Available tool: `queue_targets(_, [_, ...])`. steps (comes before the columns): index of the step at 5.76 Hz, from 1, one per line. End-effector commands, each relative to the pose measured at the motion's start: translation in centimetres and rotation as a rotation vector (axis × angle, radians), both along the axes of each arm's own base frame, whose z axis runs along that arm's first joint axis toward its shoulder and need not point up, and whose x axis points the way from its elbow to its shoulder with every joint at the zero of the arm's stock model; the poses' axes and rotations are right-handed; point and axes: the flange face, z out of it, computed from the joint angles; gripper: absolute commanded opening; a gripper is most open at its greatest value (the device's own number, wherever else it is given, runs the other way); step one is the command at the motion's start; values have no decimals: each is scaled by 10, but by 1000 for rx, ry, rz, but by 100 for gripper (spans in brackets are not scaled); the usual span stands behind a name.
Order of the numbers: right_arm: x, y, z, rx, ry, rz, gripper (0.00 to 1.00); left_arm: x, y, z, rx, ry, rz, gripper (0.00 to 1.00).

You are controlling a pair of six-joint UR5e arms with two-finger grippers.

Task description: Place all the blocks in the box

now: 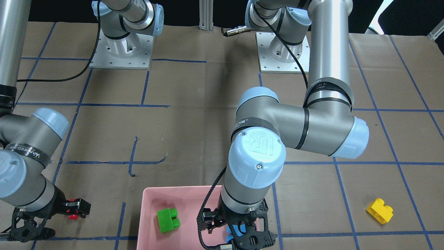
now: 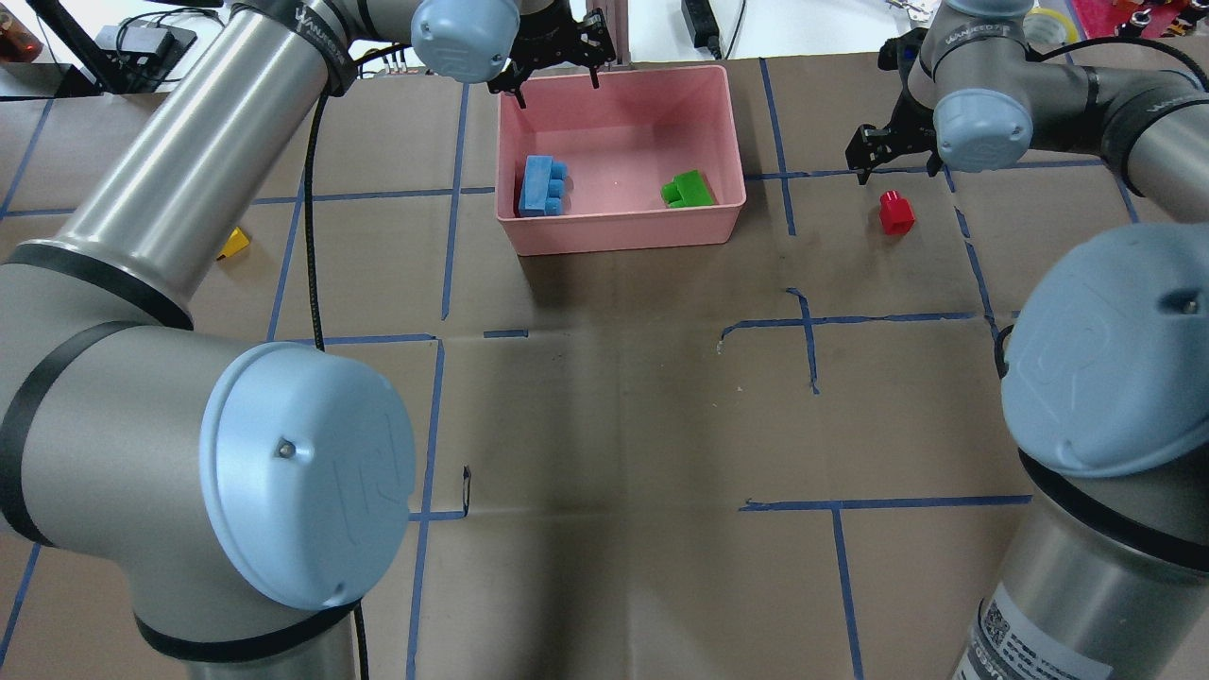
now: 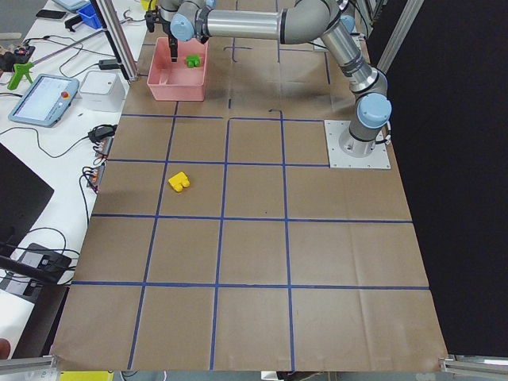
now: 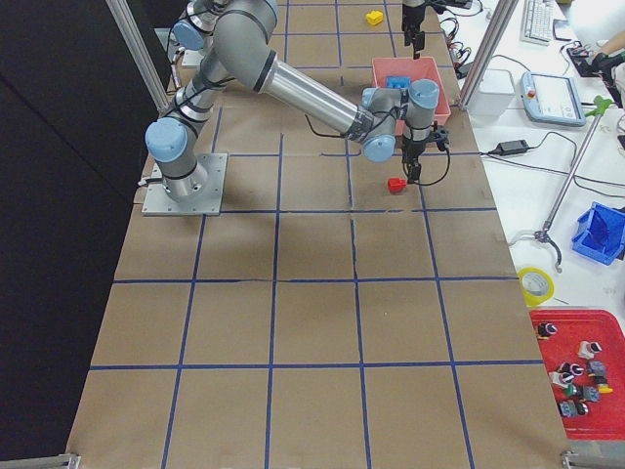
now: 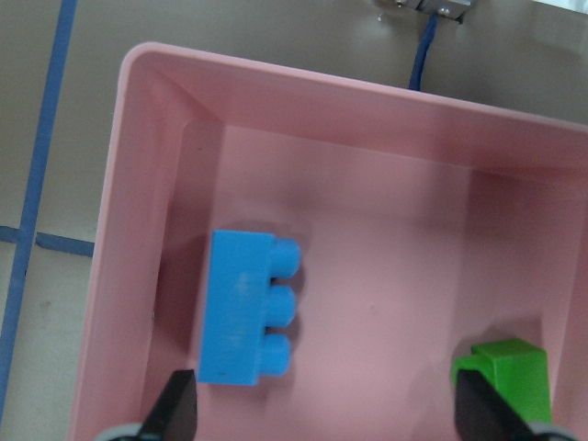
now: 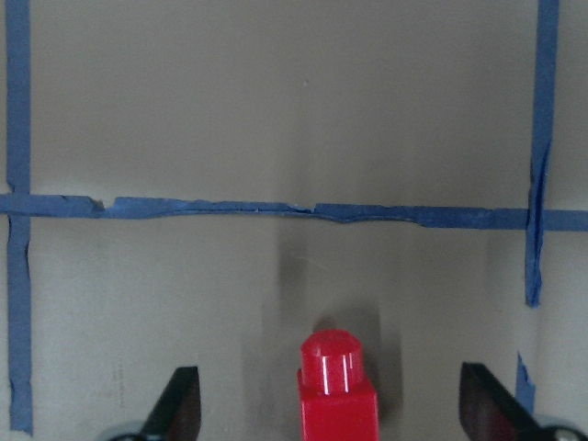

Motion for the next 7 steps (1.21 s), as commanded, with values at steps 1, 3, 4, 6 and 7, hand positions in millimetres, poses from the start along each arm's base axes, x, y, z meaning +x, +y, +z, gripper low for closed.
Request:
queue_targets(1, [0, 18, -30, 26, 2, 1, 98, 87, 6, 53, -10, -19, -26, 100])
queue_targets(3, [-1, 22, -33, 23, 23, 2, 96, 221, 10, 46, 31, -57, -18, 100])
queue_targets(4, [-2, 23, -28, 24, 24, 0, 90, 309, 23, 50, 42, -50, 89, 100])
queue_targets(6, [-3, 23, -23, 21, 17, -5, 23, 475, 37, 14, 72, -60, 189, 100])
queue_targets(7, [-2, 24, -24, 21, 12, -2, 11, 505, 41, -5, 98, -49, 260, 100])
